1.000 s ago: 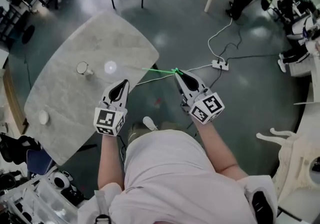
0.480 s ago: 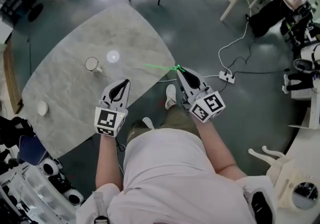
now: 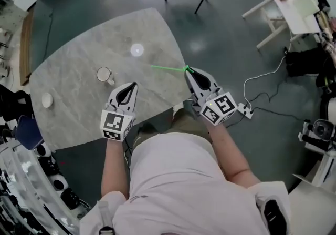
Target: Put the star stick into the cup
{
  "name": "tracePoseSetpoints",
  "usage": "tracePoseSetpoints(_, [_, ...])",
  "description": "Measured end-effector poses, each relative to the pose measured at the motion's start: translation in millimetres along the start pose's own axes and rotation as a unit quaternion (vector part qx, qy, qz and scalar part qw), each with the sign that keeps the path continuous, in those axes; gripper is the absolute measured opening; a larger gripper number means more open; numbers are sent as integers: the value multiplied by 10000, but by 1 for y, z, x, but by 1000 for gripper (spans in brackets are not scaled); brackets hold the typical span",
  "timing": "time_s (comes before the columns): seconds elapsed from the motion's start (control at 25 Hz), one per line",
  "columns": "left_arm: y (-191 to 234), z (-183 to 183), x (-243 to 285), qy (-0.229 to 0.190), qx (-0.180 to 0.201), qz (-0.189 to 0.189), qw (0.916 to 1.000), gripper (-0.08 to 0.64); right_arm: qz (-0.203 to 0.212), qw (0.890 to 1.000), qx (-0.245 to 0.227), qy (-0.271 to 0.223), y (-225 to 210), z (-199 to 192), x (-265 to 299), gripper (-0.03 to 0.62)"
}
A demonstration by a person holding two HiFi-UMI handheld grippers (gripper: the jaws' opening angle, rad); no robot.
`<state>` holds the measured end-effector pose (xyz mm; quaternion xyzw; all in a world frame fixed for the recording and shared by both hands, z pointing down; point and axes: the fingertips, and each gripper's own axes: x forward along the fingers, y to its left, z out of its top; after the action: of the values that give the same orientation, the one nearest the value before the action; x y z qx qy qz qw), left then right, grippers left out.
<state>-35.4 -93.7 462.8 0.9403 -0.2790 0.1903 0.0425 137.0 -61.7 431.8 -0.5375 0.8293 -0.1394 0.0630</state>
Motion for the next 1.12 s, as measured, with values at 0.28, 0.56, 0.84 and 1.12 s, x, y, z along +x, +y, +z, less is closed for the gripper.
tracePoseSetpoints(0.28, [25, 4, 29, 303, -388, 919, 9946, 3, 877, 9955, 172, 307, -48, 11, 60, 25])
tracePoseSetpoints(0.56, [41, -12, 13, 479, -925, 1932, 9756, 3, 1800, 9816, 196, 605, -46, 13, 111, 25])
tracePoseSetpoints(0.84, [47, -27, -22, 421, -1330, 2584, 9559, 3, 2369, 9678, 154, 841, -19, 6, 144, 25])
tracePoseSetpoints(1.12, [57, -53, -65, 552, -1455, 2888, 9447, 3, 2699, 9577, 115, 989, 37, -6, 181, 25])
